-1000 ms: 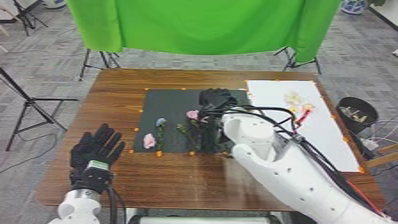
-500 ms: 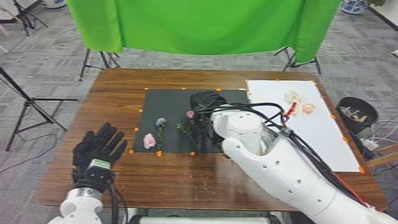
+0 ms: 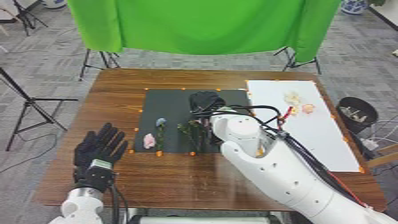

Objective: Arrange flowers

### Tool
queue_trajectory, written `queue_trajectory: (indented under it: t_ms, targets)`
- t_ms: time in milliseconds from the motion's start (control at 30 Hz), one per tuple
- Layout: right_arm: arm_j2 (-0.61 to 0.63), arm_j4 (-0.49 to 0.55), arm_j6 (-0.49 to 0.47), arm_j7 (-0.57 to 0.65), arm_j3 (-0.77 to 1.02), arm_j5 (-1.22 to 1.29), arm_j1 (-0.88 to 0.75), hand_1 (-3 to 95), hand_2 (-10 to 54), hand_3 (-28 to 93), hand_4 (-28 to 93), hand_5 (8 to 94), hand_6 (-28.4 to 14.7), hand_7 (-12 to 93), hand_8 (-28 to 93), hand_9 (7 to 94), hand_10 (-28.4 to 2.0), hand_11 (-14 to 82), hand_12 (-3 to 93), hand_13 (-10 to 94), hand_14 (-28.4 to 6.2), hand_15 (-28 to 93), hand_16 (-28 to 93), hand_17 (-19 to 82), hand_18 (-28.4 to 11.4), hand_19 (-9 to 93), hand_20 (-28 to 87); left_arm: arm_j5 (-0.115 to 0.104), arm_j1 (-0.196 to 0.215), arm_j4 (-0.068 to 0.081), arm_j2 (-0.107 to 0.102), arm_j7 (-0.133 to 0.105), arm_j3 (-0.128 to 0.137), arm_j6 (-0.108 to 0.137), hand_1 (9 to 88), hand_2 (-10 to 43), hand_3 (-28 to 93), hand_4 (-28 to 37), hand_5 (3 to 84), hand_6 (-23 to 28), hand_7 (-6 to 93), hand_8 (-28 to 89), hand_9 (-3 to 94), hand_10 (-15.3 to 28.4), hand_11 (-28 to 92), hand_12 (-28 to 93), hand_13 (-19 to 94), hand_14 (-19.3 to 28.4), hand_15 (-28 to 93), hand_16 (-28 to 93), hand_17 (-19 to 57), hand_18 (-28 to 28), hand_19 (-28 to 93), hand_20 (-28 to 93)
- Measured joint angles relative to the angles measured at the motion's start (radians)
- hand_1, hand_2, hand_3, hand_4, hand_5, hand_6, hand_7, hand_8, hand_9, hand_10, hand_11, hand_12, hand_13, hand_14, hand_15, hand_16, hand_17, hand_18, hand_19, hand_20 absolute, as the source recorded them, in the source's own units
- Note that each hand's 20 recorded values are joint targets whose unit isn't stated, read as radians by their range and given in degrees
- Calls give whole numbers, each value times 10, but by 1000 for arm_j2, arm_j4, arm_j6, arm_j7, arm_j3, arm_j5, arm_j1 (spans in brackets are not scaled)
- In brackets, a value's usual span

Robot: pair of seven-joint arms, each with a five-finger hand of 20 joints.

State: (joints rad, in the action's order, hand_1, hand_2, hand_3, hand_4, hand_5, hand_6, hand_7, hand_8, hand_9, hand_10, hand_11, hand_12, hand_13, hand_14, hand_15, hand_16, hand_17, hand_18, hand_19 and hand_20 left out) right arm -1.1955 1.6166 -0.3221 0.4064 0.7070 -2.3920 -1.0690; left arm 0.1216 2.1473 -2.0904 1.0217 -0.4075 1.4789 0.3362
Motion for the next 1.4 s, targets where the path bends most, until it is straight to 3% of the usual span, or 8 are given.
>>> queue_trajectory:
  t_ms: [367, 900, 1267, 1400]
  targets:
    - [33, 28, 152, 25, -24, -30, 7, 662, 50, 564, -283, 727, 9, 174, 12, 820, -103, 153, 242, 664, -67, 186, 374, 273, -151, 658, 346, 0, 1, 0, 0, -2, -1, -4, 284, 192, 740, -283, 425, 98, 221, -110, 339, 159, 313, 102, 253, 167, 470, -101, -69, 145, 402, 93]
    - [39, 115, 150, -40, -106, -162, 32, 614, 42, 637, -283, 728, 10, 167, -8, 819, -102, 145, 233, 662, -76, 200, 354, 275, -167, 681, 352, 1, 9, -1, 1, 8, 17, -6, 284, 191, 740, -283, 425, 98, 220, -110, 339, 159, 313, 103, 252, 168, 469, -101, -69, 145, 401, 94]
    - [33, 107, 130, -70, -122, -179, 7, 603, 38, 639, -283, 709, 11, 155, -15, 793, -102, 120, 229, 648, -77, 211, 347, 268, -172, 684, 344, 0, 7, 2, 1, 5, 8, -6, 283, 191, 740, -283, 424, 98, 220, -109, 339, 159, 313, 102, 252, 168, 468, -100, -69, 145, 400, 93]
    - [32, 110, 86, -83, -113, -181, -15, 546, -33, 720, -283, 673, 9, 160, -50, 741, -109, 102, 178, 611, -95, 249, 264, 239, -183, 649, 310, 0, 7, 2, 1, 5, 10, -8, 286, 186, 740, -283, 425, 98, 221, -109, 339, 159, 312, 102, 253, 167, 468, -100, -68, 145, 400, 93]
